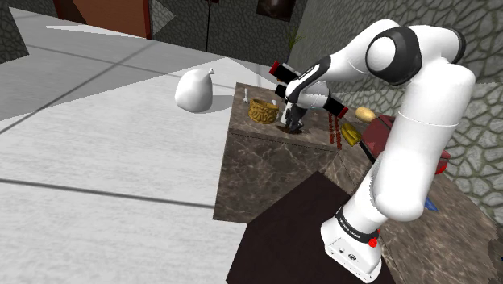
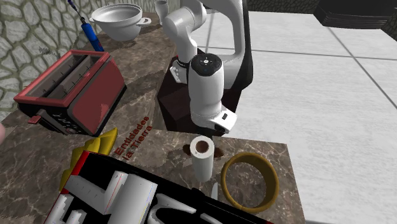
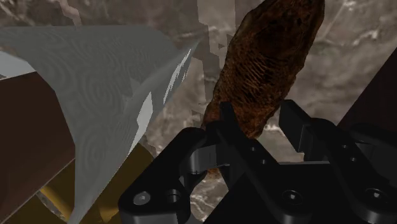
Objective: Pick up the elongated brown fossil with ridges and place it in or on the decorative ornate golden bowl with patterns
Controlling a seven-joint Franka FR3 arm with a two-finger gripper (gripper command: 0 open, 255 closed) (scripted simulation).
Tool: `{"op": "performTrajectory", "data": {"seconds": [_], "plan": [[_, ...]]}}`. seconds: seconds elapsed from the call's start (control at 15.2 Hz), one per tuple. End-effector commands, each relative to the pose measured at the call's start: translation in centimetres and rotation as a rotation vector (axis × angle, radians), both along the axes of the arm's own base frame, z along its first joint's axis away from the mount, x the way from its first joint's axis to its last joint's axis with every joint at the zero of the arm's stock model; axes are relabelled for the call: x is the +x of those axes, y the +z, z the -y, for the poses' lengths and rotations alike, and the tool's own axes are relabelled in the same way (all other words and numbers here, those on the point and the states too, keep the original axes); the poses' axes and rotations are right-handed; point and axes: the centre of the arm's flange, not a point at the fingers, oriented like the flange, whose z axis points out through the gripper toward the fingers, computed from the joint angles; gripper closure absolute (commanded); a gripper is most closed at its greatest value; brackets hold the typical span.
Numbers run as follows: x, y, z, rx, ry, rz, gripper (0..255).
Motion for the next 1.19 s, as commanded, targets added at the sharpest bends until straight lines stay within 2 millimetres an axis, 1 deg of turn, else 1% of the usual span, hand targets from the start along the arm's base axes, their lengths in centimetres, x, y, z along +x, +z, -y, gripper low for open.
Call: {"op": "performTrajectory", "data": {"seconds": [0.0, 0.33, 0.46, 0.66, 0.73, 0.79, 0.86, 0.99, 1.06, 1.12], "plan": [[-0.6, -0.8, -0.2, 0.022, -0.002, -0.037, 255], [-0.1, -0.9, 0.2, 0.022, -0.003, -0.037, 255], [-0.5, -0.8, -0.1, 0.022, -0.002, -0.037, 255], [-0.5, 0.8, -0.1, 0.022, -0.002, -0.037, 255], [-0.4, 0.7, 0.0, 0.020, -0.003, -0.029, 255], [-0.4, 0.7, 0.0, 0.020, -0.003, -0.029, 0], [1.2, 1.4, 0.0, 0.055, -0.144, -0.064, 0], [4.5, 2.8, 0.8, 0.124, -0.427, -0.135, 0], [5.0, 2.9, 1.0, 0.135, -0.468, -0.145, 0], [4.9, 2.4, 1.0, 0.135, -0.468, -0.145, 0]]}}
